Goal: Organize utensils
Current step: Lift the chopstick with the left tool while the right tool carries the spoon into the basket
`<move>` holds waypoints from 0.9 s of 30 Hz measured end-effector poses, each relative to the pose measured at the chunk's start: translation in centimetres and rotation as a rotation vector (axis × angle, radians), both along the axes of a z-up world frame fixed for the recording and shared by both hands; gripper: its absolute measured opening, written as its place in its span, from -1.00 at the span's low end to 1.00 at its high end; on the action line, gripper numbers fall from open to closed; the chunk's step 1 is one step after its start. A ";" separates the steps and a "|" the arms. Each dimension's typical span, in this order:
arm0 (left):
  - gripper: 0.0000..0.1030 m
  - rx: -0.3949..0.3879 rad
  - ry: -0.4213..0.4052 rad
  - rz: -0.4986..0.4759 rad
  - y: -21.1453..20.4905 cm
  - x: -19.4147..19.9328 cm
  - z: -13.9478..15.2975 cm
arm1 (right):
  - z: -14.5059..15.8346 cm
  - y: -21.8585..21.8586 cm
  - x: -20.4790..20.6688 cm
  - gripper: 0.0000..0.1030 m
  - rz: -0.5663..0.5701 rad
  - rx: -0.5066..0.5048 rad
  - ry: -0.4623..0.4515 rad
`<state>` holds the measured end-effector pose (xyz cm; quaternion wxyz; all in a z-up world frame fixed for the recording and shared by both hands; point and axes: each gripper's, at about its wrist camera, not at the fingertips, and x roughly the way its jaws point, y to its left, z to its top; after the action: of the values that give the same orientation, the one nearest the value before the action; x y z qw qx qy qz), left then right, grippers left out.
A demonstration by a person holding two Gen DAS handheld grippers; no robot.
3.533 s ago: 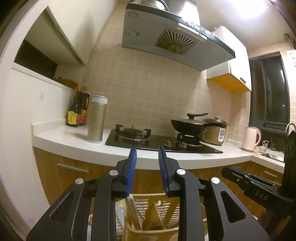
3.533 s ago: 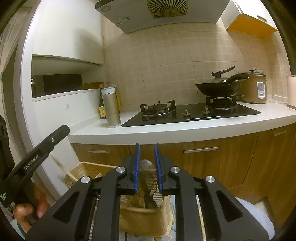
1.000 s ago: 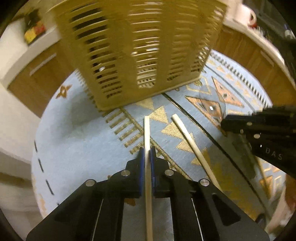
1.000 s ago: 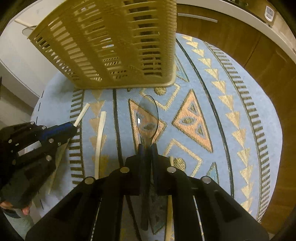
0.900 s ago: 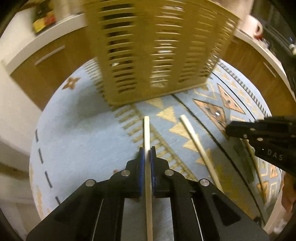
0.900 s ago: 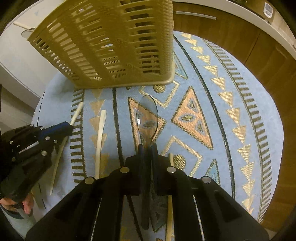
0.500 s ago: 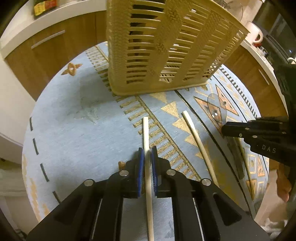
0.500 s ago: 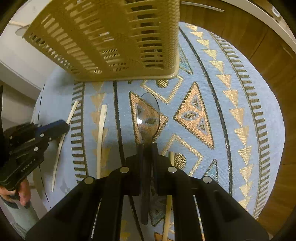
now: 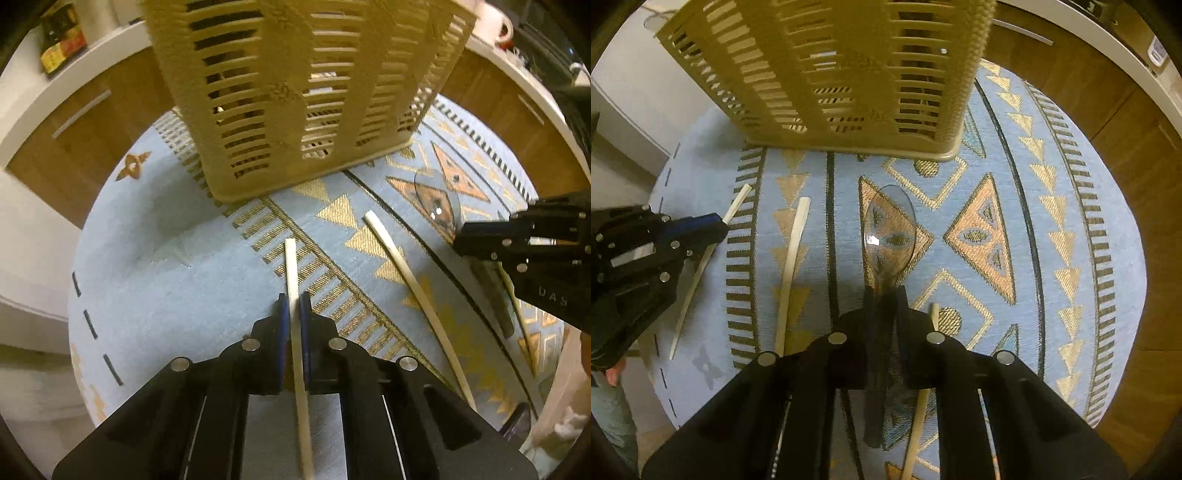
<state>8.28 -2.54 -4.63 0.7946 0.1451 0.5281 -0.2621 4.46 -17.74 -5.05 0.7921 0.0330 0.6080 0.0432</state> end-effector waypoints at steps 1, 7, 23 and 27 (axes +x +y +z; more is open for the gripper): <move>-0.93 -0.026 -0.009 0.002 -0.1 -0.3 0.1 | 0.2 -0.1 -0.2 -0.84 0.002 0.032 -0.018; -0.93 -0.205 -0.129 0.024 2.7 -2.6 3.6 | 2.6 -0.9 -2.6 -0.84 0.019 0.094 -0.151; -0.93 -0.607 -0.532 0.063 2.6 -4.9 17.2 | 16.4 -1.7 -5.8 -0.84 0.112 0.185 -0.687; -0.93 -0.720 -0.622 0.115 2.9 -4.2 19.2 | 18.9 -2.9 -5.0 -0.84 0.062 0.172 -0.835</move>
<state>4.09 0.35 14.53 0.9280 -0.0972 0.1480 -0.3279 -0.51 -20.67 13.87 0.9630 0.0603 0.2298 0.1273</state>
